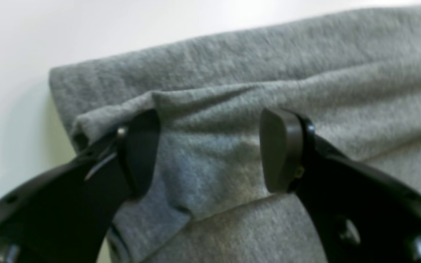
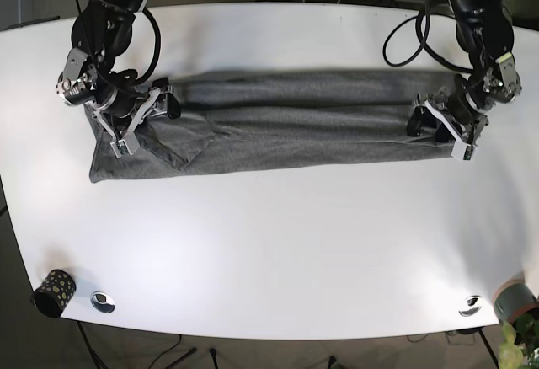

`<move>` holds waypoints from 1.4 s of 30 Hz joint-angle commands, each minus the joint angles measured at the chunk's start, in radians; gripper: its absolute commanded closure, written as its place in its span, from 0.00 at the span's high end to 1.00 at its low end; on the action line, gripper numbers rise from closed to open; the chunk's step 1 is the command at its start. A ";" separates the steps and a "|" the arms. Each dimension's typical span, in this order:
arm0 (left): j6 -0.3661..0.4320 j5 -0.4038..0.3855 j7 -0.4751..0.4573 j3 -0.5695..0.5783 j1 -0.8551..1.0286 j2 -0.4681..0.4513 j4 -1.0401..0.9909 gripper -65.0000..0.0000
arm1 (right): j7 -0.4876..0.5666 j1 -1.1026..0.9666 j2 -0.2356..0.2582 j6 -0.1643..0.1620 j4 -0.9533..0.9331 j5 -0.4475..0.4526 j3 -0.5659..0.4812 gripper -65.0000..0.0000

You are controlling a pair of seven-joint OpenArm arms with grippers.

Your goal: Fold the T-shirt properly

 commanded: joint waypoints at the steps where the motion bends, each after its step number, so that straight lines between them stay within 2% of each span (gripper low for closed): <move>1: 0.013 0.015 -0.001 0.000 -0.040 -0.014 -0.026 0.63 | 0.000 0.039 0.015 -0.007 0.001 -0.024 0.001 0.75; 9: 0.011 0.007 0.009 0.000 -0.135 -0.015 -0.035 0.63 | -0.010 0.079 0.015 -0.007 0.020 -0.022 0.000 0.75; 14: 0.011 0.006 0.085 -0.006 -0.137 -0.040 0.074 0.63 | -0.012 0.082 0.015 -0.007 0.030 -0.024 0.000 0.75; 23: 0.011 -0.001 0.230 -0.145 -0.128 -0.008 0.224 0.63 | -0.012 0.079 0.015 -0.007 0.027 -0.030 0.000 0.75; 25: 0.011 -0.028 0.264 -0.182 -0.128 -0.008 0.224 0.63 | -0.012 0.079 0.015 -0.007 0.026 -0.029 0.001 0.75; 29: 0.011 -0.082 0.275 -0.248 -0.109 -0.008 0.217 0.64 | -0.010 0.079 0.014 -0.007 0.024 -0.024 0.001 0.75; 31: 0.011 -0.094 0.275 -0.265 -0.089 -0.009 0.218 0.69 | -0.010 0.079 0.014 -0.007 0.024 -0.024 0.001 0.75; 35: 0.014 -0.111 0.276 -0.299 -0.057 -0.009 0.218 0.97 | -0.009 0.079 0.012 -0.007 0.024 -0.024 0.001 0.75; 36: 0.014 -0.111 0.276 -0.305 -0.046 -0.009 0.221 1.00 | -0.009 0.079 0.012 -0.007 0.024 -0.024 0.001 0.75; 42: 0.008 -0.114 0.276 -0.319 0.006 -0.009 0.217 0.94 | -0.009 0.077 0.012 -0.007 0.024 -0.024 0.001 0.75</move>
